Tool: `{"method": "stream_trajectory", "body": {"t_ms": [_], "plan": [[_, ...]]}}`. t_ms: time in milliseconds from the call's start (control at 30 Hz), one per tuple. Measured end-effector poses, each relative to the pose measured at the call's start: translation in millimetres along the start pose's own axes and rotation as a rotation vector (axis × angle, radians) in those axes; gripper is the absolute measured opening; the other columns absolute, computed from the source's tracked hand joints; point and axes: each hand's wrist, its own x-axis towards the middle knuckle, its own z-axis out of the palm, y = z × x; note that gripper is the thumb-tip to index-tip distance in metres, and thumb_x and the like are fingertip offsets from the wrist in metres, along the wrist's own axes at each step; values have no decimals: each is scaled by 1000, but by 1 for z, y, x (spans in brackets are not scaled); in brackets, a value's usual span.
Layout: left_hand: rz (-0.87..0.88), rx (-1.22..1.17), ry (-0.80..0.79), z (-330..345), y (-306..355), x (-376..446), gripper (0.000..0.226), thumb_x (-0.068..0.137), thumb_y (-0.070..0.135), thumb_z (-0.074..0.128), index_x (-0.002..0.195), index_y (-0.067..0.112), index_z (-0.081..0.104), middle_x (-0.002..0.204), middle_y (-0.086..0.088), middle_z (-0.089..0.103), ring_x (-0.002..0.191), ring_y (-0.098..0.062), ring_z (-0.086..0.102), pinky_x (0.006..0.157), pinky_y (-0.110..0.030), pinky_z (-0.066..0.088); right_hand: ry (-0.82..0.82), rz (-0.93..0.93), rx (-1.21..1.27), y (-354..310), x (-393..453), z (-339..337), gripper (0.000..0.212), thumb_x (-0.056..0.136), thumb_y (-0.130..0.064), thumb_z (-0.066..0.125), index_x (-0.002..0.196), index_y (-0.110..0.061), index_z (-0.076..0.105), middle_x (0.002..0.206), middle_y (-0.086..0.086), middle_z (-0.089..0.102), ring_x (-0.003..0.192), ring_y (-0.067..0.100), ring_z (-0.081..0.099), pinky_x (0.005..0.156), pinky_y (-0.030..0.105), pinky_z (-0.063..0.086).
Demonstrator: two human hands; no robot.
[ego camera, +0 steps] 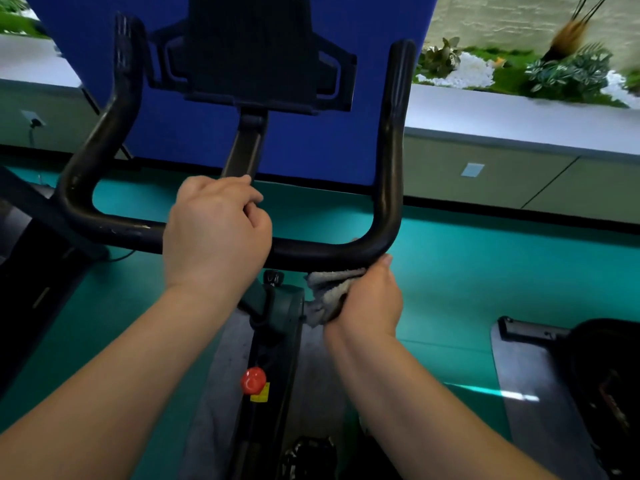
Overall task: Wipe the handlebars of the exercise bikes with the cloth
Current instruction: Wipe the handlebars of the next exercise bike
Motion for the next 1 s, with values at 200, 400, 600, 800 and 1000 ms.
{"method": "stream_trajectory", "body": {"t_ms": [200, 400, 600, 800, 1000], "plan": [[13, -38, -1, -3, -1, -2, 27, 87, 20, 49, 100, 19, 72, 108, 7, 69, 109, -18, 51, 90, -31, 43, -164, -67, 181, 10, -9, -23, 34, 104, -20, 33, 124, -13, 61, 126, 12, 63, 121, 30, 56, 111, 53, 35], [26, -53, 5, -3, -1, -2, 27, 87, 21, 48, 100, 19, 72, 104, 7, 70, 107, -18, 50, 88, -32, 43, -251, 113, 114, 24, -31, -18, 29, 101, -8, 42, 124, -8, 60, 118, 17, 67, 111, 31, 63, 102, 47, 46], [72, -78, -8, -3, -7, -4, 26, 86, 18, 50, 100, 20, 72, 111, 8, 68, 111, -16, 50, 93, -28, 40, -213, 117, 141, 26, -28, -18, 37, 95, -1, 51, 132, -6, 56, 122, 14, 66, 113, 27, 63, 102, 40, 47], [176, -118, 8, -6, -17, -4, 23, 86, 13, 55, 100, 18, 72, 110, 7, 69, 107, -14, 55, 96, -15, 30, -310, 128, 73, 35, -31, -6, 29, 95, 0, 52, 122, -3, 60, 119, 18, 66, 101, 25, 64, 97, 39, 48], [189, -120, 4, -7, -20, -3, 23, 86, 12, 54, 101, 16, 72, 110, 7, 69, 107, -13, 55, 96, -13, 30, -402, 74, -12, 42, -38, 6, 20, 91, 3, 55, 94, -12, 67, 89, 6, 71, 83, 17, 67, 81, 28, 52]]}}
